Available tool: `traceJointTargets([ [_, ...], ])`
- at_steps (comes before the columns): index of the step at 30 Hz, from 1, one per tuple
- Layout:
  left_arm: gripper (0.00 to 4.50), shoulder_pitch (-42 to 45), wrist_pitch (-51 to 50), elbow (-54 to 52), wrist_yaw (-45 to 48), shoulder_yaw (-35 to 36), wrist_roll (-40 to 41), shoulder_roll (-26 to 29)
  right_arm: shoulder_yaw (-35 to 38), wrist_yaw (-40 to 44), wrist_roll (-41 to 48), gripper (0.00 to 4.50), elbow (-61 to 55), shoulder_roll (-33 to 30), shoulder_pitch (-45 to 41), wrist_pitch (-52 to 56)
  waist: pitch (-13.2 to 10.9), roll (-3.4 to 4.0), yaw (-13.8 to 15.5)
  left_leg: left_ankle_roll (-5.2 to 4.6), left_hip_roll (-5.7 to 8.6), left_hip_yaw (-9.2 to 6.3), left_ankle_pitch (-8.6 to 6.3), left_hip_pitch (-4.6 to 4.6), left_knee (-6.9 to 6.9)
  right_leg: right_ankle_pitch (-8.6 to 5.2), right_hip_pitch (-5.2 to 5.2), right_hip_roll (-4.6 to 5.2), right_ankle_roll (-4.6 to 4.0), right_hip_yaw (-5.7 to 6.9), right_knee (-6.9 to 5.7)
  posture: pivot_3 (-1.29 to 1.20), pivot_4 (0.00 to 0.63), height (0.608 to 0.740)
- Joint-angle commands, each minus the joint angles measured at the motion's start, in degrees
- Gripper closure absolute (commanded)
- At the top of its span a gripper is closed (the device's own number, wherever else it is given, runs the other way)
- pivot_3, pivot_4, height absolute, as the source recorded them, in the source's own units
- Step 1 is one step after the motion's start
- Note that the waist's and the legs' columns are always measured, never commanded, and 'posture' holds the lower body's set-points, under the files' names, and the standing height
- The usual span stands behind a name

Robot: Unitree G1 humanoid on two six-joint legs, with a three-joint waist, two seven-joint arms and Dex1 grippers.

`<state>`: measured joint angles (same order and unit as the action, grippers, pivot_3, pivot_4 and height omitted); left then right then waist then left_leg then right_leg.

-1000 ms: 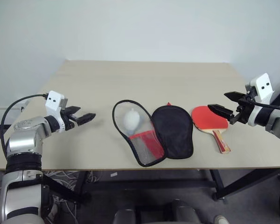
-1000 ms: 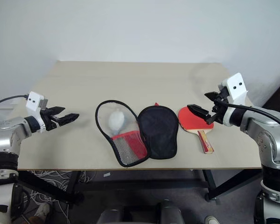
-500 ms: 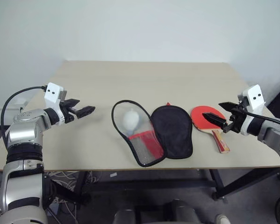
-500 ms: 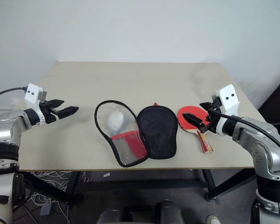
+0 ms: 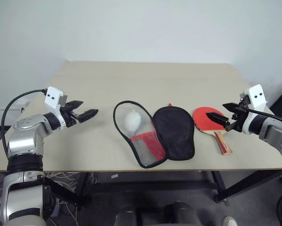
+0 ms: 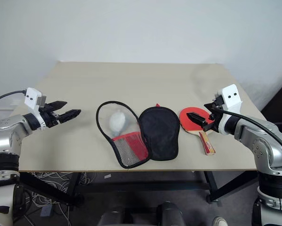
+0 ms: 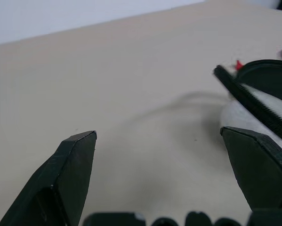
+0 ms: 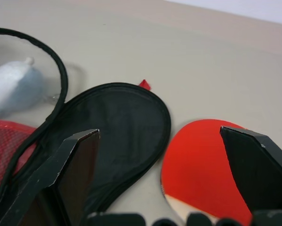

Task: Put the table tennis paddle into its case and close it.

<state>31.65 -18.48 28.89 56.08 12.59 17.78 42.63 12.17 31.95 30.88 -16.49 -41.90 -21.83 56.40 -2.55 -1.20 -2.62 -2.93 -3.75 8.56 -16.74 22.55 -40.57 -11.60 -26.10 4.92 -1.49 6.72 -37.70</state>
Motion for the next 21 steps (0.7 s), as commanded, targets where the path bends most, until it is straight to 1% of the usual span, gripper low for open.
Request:
traceJointTargets([
  [1,0.0,-0.2,1.0,-4.7,1.7,0.4,1.5,0.4,0.6,-1.1,-1.2,0.05,2.0,-2.0,-1.2,2.1,0.0,0.0,0.0,0.0,0.01,0.0,0.0,0.0,0.0,0.0,0.0,0.01,0.0,0.0,0.0,0.0,0.0,0.74],
  [6,0.0,-0.2,-0.6,-7.5,4.4,0.4,3.3,0.8,-3.4,-1.0,-4.6,0.05,6.2,-4.4,-0.2,3.1,0.0,0.01,-0.1,0.0,-0.01,0.02,0.0,0.0,0.0,0.0,-0.01,-0.01,0.0,-0.01,0.0,0.0,0.0,0.74],
  [15,0.0,0.3,-1.7,-7.4,6.9,-0.4,4.2,0.4,-8.9,-2.5,-10.2,0.05,15.1,-2.7,0.3,1.4,0.0,0.01,-0.1,0.0,0.0,0.04,0.0,-0.01,0.0,0.0,0.0,-0.01,0.01,-0.03,0.0,0.0,0.0,0.74],
  [21,0.0,0.4,-0.7,-6.2,7.2,-0.6,4.1,-0.2,-11.1,-3.1,-13.4,0.05,21.2,0.3,0.8,-1.9,0.0,0.02,-0.1,0.0,0.0,0.07,0.0,-0.01,0.01,0.0,-0.01,-0.02,0.01,-0.04,0.0,0.0,0.0,0.74],
])
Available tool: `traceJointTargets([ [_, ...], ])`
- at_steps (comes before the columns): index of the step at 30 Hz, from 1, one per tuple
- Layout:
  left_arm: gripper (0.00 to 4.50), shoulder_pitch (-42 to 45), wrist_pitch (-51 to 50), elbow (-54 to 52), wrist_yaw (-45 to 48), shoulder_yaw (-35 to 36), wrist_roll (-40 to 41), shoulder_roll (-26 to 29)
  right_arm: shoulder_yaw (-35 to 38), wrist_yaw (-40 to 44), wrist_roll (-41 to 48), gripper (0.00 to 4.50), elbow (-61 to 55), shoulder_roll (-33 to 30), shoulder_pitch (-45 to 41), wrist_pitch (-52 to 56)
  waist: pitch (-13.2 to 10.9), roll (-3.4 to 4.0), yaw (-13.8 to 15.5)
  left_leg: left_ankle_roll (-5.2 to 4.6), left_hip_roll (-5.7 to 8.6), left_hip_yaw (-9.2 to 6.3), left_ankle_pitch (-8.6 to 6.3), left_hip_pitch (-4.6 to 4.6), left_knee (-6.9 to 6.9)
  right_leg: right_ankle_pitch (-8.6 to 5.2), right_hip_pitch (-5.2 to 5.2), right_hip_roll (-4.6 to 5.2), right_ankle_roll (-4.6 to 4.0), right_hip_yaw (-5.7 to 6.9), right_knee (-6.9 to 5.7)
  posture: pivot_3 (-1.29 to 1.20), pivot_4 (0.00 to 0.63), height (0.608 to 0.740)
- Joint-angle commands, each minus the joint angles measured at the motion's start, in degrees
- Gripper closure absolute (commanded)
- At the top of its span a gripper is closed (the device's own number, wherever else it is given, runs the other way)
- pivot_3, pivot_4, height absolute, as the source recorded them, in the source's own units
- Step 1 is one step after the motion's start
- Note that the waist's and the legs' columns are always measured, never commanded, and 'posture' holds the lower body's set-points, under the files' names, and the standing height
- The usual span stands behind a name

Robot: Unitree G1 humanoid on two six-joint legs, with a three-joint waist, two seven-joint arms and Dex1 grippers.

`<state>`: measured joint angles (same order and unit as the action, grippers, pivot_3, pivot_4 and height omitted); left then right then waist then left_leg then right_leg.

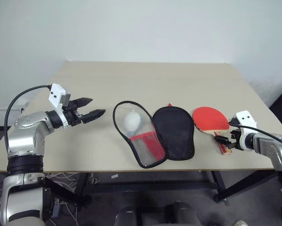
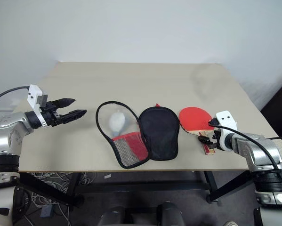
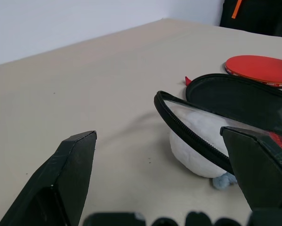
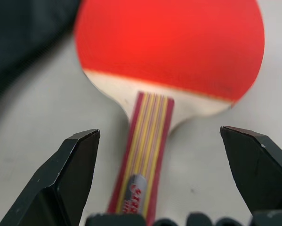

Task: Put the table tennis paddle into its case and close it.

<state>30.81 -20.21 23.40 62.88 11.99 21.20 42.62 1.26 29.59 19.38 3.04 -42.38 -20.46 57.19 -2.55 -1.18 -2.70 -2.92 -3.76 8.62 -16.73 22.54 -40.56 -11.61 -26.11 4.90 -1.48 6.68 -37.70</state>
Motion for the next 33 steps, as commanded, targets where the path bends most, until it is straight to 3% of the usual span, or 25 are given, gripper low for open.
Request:
traceJointTargets([
  [1,0.0,1.2,1.2,-0.7,0.4,-0.1,0.6,-0.3,-0.5,-0.8,-2.4,0.05,2.4,1.3,-0.7,-3.2,0.0,0.0,0.0,0.0,0.0,0.0,0.0,0.0,0.0,0.0,0.0,0.0,0.0,0.0,0.0,0.0,0.0,0.74],
  [5,0.0,1.2,1.9,-0.3,0.2,-0.3,0.2,-0.9,-0.5,-1.3,-3.4,0.05,5.0,3.1,-1.5,-4.0,0.0,-0.06,0.0,0.0,0.0,0.02,0.0,-0.05,-0.01,0.0,0.08,-0.01,0.0,0.02,0.0,0.0,0.0,0.74],
  [7,0.0,1.2,2.3,0.0,0.2,-0.3,0.1,-1.0,0.0,-2.1,-3.6,0.41,5.8,3.9,-1.8,-4.1,0.0,-0.06,-0.2,0.0,-0.02,0.02,0.0,-0.08,-0.02,0.0,0.1,-0.01,0.0,0.01,-0.01,0.0,0.0,0.74],
  [16,0.0,0.3,3.4,0.9,-0.1,-0.1,-0.1,-1.4,4.7,-8.2,-3.9,3.26,6.2,6.5,-2.8,-3.2,0.0,-0.05,0.0,0.01,0.01,0.01,0.0,-0.2,-0.03,0.01,0.23,0.04,0.0,0.0,0.0,0.0,0.0,0.74],
  [24,0.0,0.3,4.3,2.1,-0.6,-0.4,-0.5,-1.8,7.7,-13.0,-1.3,3.35,-0.7,11.4,-7.6,-0.9,0.0,0.1,-0.1,0.01,-0.01,0.02,0.0,-0.08,-0.02,0.01,0.06,0.01,-0.01,-0.04,-0.02,0.0,0.0,0.74],
  [33,0.0,0.3,4.9,2.7,-0.9,-0.8,-0.8,-2.1,4.6,-19.4,1.6,3.35,-18.2,25.7,-10.7,14.1,0.0,0.14,-0.1,0.03,-0.08,0.1,0.02,-0.02,0.09,0.05,-0.2,-0.1,-0.07,-0.24,-0.07,0.0,0.0,0.74],
])
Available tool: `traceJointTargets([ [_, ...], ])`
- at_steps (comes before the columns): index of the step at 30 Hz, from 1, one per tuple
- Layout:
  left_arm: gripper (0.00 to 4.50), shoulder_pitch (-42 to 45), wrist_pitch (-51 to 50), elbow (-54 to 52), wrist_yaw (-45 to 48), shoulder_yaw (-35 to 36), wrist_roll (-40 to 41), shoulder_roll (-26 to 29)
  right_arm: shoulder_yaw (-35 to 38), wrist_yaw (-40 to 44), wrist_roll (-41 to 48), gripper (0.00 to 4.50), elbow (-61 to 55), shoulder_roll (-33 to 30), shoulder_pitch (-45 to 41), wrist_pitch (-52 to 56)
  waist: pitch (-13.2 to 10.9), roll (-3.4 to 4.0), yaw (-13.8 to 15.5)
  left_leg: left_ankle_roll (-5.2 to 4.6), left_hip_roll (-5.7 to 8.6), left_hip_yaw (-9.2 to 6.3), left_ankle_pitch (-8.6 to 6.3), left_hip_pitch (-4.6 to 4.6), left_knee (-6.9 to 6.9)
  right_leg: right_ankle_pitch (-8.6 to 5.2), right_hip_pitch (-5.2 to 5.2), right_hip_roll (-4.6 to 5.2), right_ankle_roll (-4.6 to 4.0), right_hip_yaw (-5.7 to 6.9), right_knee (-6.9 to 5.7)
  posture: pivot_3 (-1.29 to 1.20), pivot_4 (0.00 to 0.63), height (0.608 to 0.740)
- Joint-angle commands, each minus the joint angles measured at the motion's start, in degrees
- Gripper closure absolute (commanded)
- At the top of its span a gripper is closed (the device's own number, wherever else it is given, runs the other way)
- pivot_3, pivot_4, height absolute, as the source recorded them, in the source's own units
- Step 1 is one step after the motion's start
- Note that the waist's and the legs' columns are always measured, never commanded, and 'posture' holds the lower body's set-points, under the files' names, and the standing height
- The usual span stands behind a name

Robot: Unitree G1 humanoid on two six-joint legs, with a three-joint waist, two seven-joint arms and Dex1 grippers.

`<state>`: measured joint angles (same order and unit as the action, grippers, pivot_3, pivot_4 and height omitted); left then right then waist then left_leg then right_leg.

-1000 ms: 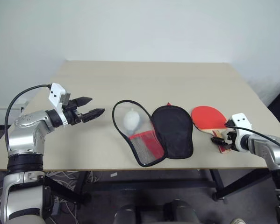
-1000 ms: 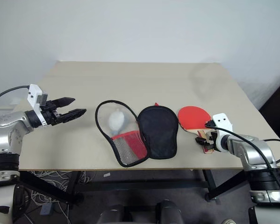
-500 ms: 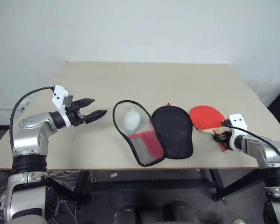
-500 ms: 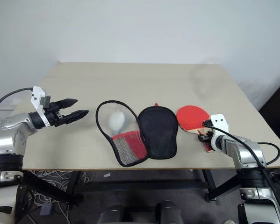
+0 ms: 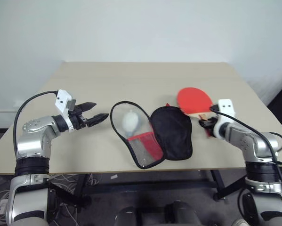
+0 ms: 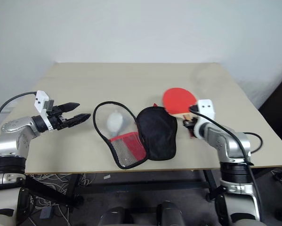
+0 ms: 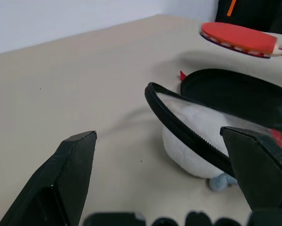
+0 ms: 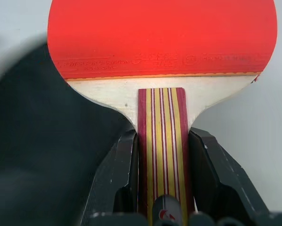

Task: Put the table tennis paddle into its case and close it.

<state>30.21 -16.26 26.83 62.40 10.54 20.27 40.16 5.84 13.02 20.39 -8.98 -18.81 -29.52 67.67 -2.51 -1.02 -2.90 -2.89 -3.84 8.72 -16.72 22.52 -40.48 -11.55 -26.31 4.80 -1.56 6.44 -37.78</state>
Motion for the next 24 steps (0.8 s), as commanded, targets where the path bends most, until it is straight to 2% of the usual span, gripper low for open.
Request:
traceJointTargets([
  [1,0.0,0.8,1.0,-0.8,-0.5,0.6,0.1,0.3,-0.5,-3.8,0.5,3.35,-7.6,3.7,-1.5,5.2,0.0,-0.02,0.3,0.0,0.04,0.0,0.0,0.03,-0.01,0.0,0.02,0.04,0.0,0.05,0.01,0.0,0.0,0.74],
  [7,0.0,0.0,0.2,-2.0,-0.5,0.5,0.3,0.6,-3.0,-7.7,-0.9,3.35,-12.6,10.1,2.4,11.0,0.0,-0.02,0.2,-0.01,0.08,0.0,0.0,0.08,-0.03,0.01,0.03,0.09,-0.02,0.12,0.02,0.0,0.0,0.74],
  [11,0.0,-0.7,-0.4,-2.7,-0.2,0.6,0.4,1.3,-2.2,-10.8,-2.5,3.35,-14.2,13.7,5.4,14.6,0.0,-0.02,0.0,0.0,0.06,0.02,0.0,0.08,-0.02,0.01,0.02,0.06,-0.01,0.12,0.02,0.0,0.0,0.74],
  [24,0.0,-0.3,-1.2,-3.2,-0.1,0.1,0.3,1.5,-1.1,-15.0,-7.2,3.35,-10.0,17.2,4.4,13.3,0.0,-0.02,0.0,0.01,0.07,0.01,-0.01,0.07,-0.02,0.0,0.04,0.06,0.01,0.14,0.02,0.0,0.0,0.74],
])
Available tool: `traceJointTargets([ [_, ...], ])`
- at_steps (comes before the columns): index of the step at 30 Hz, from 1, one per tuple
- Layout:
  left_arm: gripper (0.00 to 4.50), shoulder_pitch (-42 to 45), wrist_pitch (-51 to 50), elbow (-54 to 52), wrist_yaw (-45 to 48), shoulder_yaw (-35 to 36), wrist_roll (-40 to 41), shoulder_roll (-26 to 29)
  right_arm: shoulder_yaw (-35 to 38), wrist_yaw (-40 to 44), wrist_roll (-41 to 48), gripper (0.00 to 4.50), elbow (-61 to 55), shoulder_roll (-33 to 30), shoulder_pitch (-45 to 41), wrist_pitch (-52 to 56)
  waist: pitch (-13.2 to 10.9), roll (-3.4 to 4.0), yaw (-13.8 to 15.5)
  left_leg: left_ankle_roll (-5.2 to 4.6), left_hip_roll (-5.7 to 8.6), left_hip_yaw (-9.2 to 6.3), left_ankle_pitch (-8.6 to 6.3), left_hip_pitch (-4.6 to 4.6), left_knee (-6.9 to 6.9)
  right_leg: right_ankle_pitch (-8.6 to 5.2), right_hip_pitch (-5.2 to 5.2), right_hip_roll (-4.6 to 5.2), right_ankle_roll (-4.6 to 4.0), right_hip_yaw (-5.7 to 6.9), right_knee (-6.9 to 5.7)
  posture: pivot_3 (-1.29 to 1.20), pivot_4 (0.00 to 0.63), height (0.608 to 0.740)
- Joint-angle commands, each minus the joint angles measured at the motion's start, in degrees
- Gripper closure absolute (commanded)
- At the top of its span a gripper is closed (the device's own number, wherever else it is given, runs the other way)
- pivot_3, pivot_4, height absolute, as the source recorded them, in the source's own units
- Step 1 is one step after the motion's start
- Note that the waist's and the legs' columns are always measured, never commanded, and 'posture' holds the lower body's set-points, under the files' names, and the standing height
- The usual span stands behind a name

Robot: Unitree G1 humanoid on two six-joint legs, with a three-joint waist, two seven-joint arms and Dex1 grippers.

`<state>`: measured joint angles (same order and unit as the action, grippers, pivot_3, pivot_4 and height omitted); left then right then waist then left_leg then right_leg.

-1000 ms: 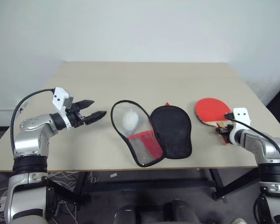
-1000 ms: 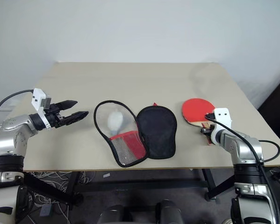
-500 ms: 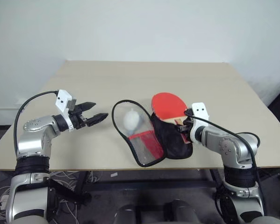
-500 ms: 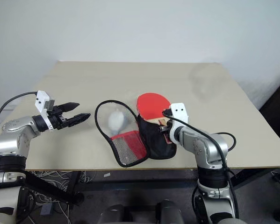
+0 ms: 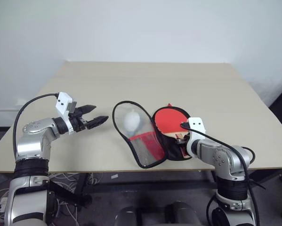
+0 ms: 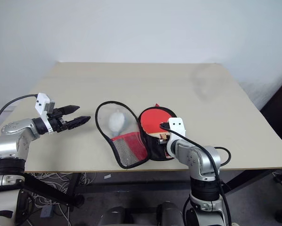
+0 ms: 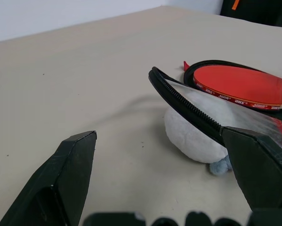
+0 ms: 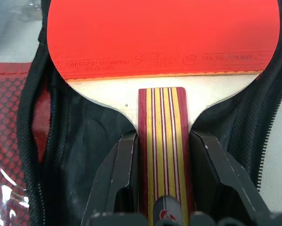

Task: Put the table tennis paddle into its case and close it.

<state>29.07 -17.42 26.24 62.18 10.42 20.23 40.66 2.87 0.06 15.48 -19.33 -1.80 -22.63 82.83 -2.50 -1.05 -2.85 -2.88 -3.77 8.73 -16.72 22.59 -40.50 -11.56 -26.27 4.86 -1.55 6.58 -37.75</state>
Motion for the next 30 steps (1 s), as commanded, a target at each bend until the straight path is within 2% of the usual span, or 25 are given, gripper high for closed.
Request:
traceJointTargets([
  [1,0.0,0.8,-0.1,-2.6,0.1,0.3,0.3,1.0,1.8,-2.2,-2.5,3.35,0.8,0.3,-2.8,-2.1,0.0,0.0,0.0,0.0,0.0,0.0,0.0,0.0,0.0,0.0,0.0,0.0,0.0,0.0,0.0,0.0,0.0,0.74],
  [8,0.0,0.5,-0.1,-2.9,0.1,0.5,0.5,1.0,0.5,-2.1,-3.5,3.35,2.0,1.0,-3.6,-2.3,0.0,0.0,0.0,0.0,-0.01,0.0,0.0,0.0,0.0,0.0,-0.01,0.0,0.0,0.0,0.0,0.0,0.0,0.74],
  [13,0.0,-0.1,0.1,-3.3,0.1,0.7,0.4,1.1,1.2,0.7,-1.3,1.74,-1.3,0.5,-4.3,0.1,0.0,0.0,-0.1,0.0,-0.01,-0.02,0.0,0.0,0.01,0.0,-0.01,0.0,0.0,-0.01,0.0,0.0,0.0,0.74],
  [17,0.0,-0.5,0.3,-3.6,0.2,0.7,0.5,1.3,2.6,6.3,2.7,0.25,-6.6,-3.3,-6.8,3.4,0.0,0.02,-0.1,0.0,-0.02,-0.06,0.0,0.0,0.01,0.0,-0.04,-0.02,0.0,-0.04,0.0,0.0,0.0,0.74],
  [18,0.0,-0.5,0.4,-3.5,0.3,0.7,0.4,1.4,3.7,8.7,4.5,0.02,-7.9,-4.6,-7.9,4.5,0.0,0.01,-0.1,-0.01,-0.02,-0.1,0.0,-0.01,0.01,0.0,-0.03,-0.01,0.0,-0.04,0.01,0.0,0.0,0.74],
  [22,0.0,-1.1,0.9,-3.5,1.3,0.7,0.3,2.1,8.9,19.9,13.3,0.02,-11.8,-12.6,-12.7,5.8,0.0,0.01,0.0,-0.02,-0.01,-0.16,-0.01,-0.01,0.01,0.0,-0.01,-0.01,0.0,-0.02,0.02,0.0,0.0,0.74],
  [25,0.0,-1.7,1.3,-3.2,2.3,0.6,0.4,2.6,10.3,26.3,16.1,0.02,-11.1,-21.3,-13.3,1.1,0.0,0.0,0.0,-0.05,0.0,-0.17,-0.01,-0.03,0.01,0.0,0.01,-0.01,0.0,-0.01,0.05,0.0,0.0,0.74],
  [28,0.62,-3.2,2.9,-2.4,2.5,-0.5,-0.9,2.3,10.6,30.4,15.4,0.0,-6.2,-30.2,-14.2,-5.0,0.0,0.01,0.0,-0.07,0.0,-0.16,-0.03,-0.04,0.03,-0.01,0.02,0.02,0.01,0.0,0.07,0.0,0.0,0.74],
  [30,1.33,-4.5,3.2,-2.6,2.4,-1.3,-1.4,1.6,10.8,32.2,15.3,0.0,-3.6,-34.0,-15.2,-8.1,0.0,0.01,0.0,-0.07,0.0,-0.15,-0.03,-0.07,0.03,-0.01,0.04,0.02,0.01,-0.02,0.07,0.0,0.0,0.74],
])
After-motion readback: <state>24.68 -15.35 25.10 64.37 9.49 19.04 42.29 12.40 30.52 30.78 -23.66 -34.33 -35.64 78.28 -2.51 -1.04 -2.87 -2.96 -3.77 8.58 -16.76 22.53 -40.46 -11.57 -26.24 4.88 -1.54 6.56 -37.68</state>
